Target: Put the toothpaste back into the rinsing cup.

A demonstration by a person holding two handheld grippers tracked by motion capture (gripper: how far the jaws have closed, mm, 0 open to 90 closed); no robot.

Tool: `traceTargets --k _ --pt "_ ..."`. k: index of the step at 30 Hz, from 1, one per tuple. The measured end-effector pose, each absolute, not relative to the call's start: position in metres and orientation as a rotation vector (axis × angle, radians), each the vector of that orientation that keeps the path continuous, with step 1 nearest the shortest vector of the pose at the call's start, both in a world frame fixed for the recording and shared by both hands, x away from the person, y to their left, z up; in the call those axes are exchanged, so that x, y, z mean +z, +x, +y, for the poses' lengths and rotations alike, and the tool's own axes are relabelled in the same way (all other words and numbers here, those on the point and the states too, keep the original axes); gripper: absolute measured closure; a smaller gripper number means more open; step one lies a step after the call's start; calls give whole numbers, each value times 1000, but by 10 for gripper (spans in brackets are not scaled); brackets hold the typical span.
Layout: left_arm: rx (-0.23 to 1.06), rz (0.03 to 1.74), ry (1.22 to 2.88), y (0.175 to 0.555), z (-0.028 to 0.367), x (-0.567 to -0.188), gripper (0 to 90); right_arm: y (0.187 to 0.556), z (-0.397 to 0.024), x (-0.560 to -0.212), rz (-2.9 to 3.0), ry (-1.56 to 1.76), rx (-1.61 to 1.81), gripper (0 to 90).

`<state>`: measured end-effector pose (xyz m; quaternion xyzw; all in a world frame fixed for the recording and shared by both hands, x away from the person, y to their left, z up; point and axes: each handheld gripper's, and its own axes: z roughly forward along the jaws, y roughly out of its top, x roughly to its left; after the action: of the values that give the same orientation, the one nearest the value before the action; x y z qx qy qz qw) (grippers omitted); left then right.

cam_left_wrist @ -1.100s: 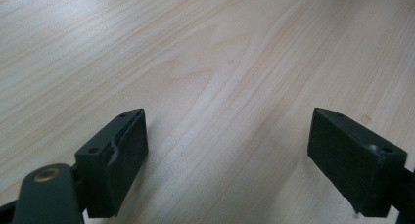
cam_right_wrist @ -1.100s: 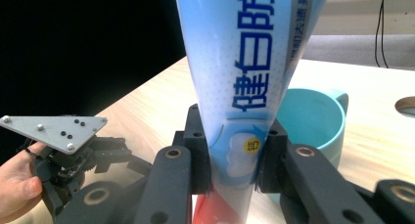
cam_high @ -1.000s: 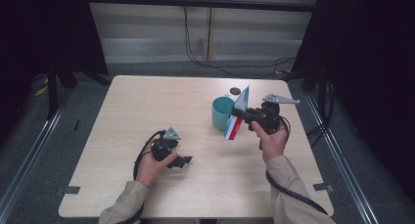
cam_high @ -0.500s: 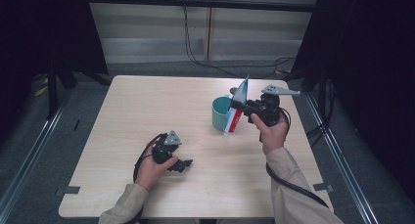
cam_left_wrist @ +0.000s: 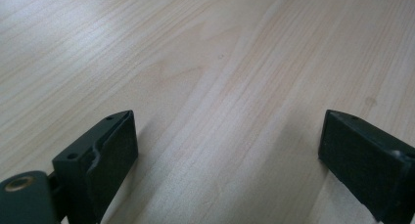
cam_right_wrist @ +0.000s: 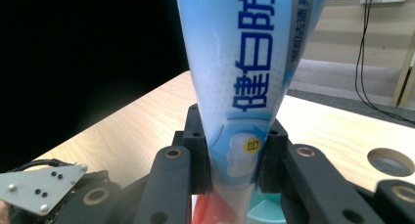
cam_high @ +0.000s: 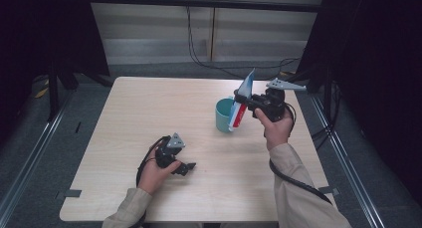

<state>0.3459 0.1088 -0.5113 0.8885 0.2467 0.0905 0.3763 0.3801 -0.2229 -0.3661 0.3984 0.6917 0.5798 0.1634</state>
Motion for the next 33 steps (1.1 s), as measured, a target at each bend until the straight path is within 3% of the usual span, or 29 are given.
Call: traceTargets --k 33 --pt "228 636 2265 345 108 -511 74 415 -208 -331 1908 1091 1596 722"
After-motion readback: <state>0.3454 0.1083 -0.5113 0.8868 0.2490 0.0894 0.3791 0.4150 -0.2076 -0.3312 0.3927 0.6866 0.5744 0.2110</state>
